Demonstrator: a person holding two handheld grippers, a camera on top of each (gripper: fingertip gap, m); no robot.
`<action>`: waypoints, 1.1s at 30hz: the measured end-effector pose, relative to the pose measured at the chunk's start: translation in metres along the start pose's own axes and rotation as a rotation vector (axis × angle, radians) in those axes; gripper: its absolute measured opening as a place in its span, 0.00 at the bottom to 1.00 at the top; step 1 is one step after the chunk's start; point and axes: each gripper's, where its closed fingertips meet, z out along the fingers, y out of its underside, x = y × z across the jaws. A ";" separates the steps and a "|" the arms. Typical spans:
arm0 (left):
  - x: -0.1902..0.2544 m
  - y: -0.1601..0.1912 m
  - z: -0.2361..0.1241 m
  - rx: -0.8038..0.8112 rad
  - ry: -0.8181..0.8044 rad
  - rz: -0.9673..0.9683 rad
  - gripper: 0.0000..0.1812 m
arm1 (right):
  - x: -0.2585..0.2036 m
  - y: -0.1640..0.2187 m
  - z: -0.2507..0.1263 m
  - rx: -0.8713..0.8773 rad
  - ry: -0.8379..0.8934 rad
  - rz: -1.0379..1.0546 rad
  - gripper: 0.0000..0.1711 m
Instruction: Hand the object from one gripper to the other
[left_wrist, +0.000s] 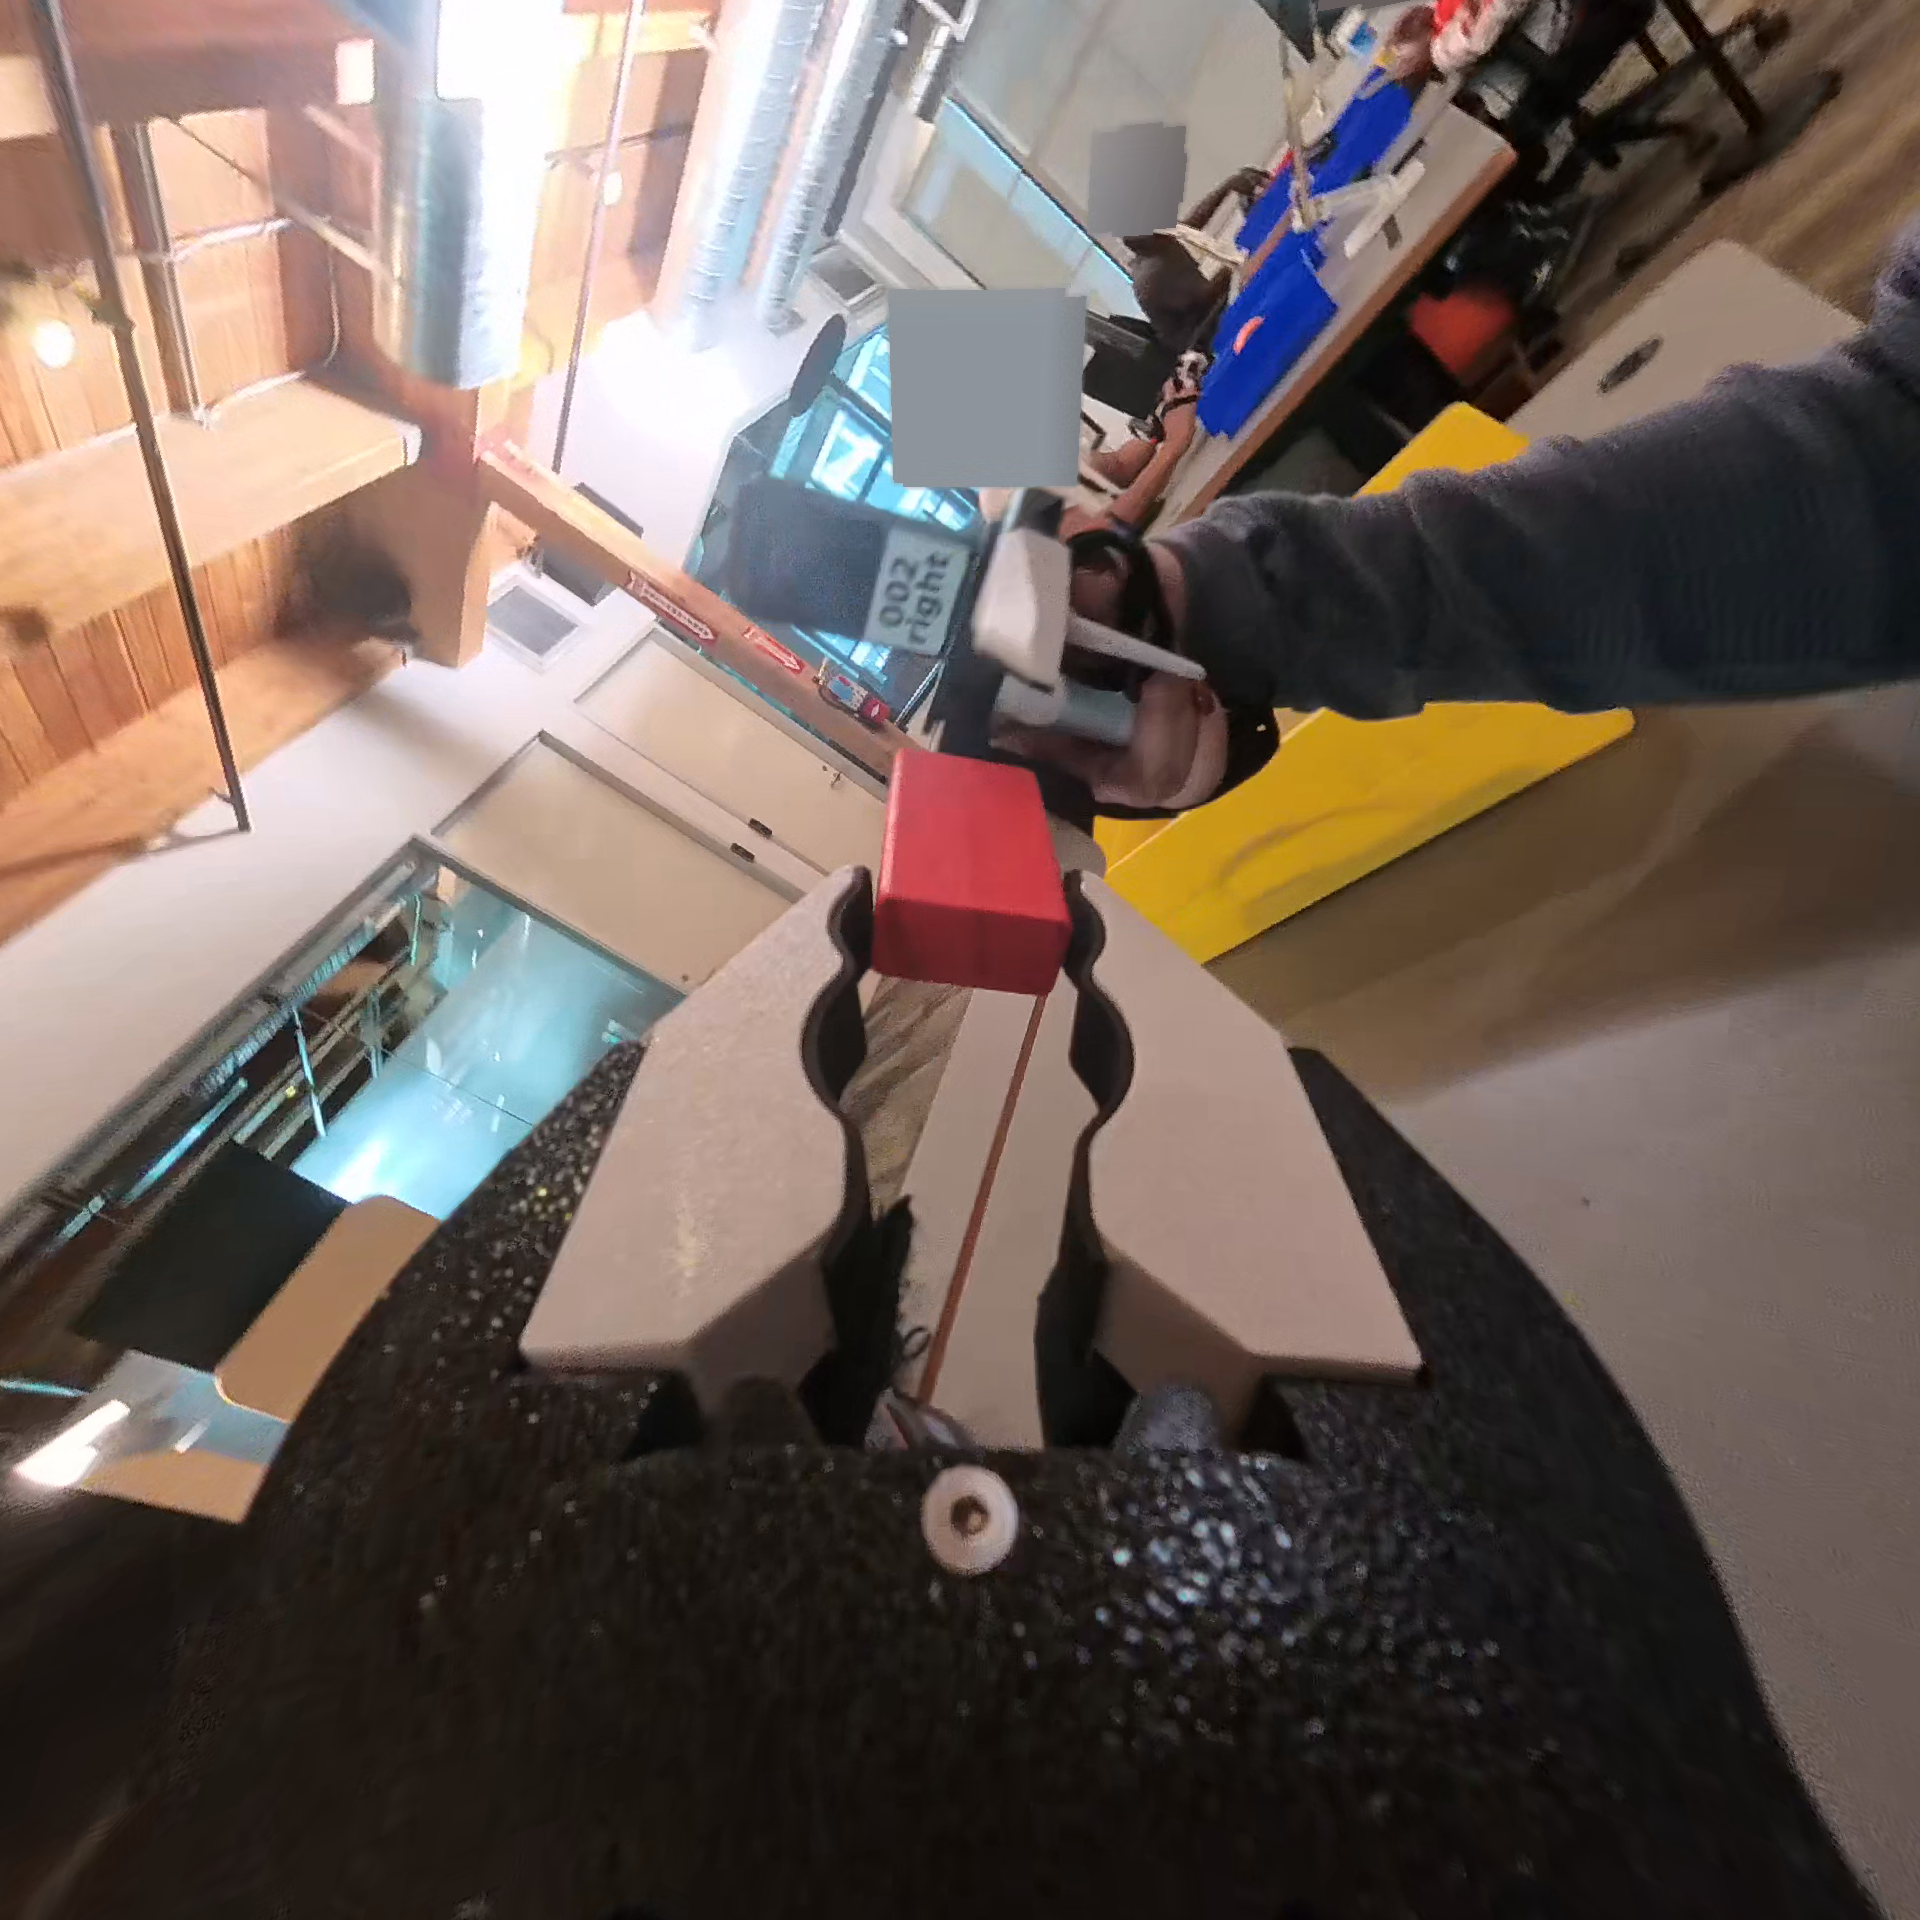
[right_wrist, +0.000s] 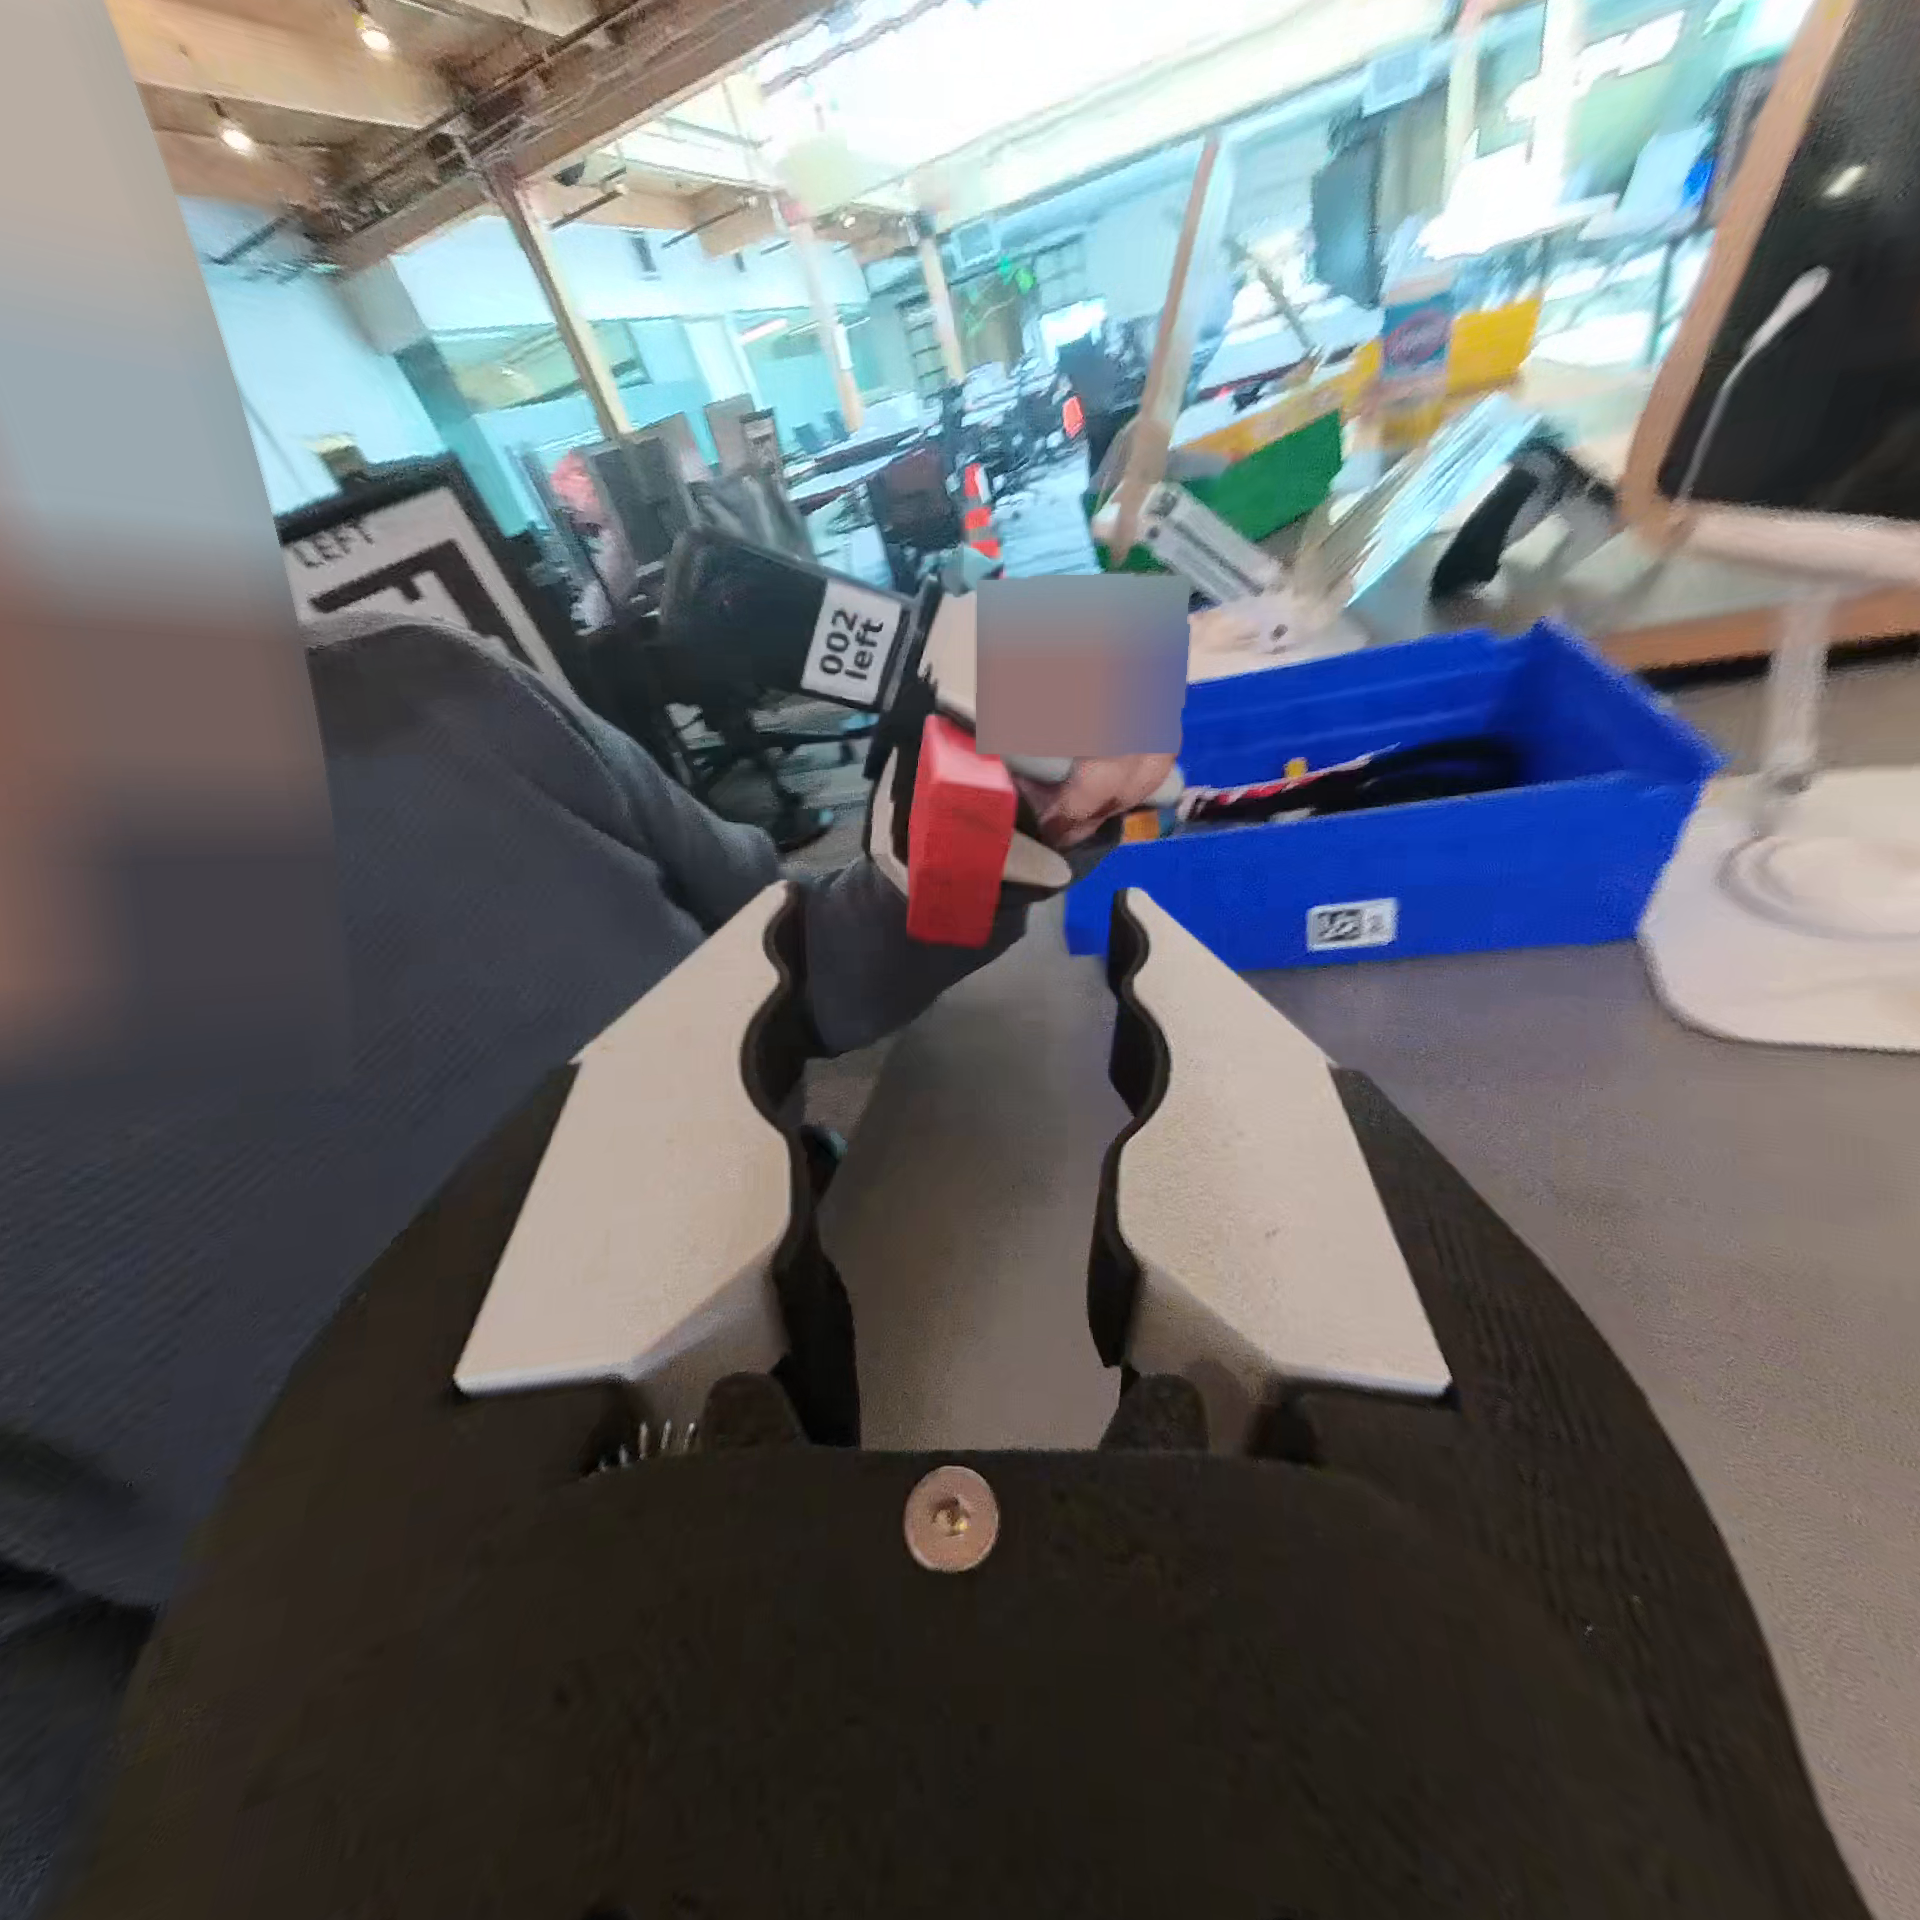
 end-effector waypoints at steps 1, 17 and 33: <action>0.003 0.000 0.001 -0.005 0.009 0.035 0.19 | 0.001 0.001 0.003 -0.002 -0.019 0.034 0.32; 0.007 0.018 0.013 -0.042 0.096 -0.427 0.11 | 0.007 0.005 0.005 -0.191 0.331 -0.869 0.09; -0.014 0.014 0.006 -0.302 -0.328 0.863 0.08 | 0.021 -0.006 0.011 -0.003 0.122 -0.086 0.38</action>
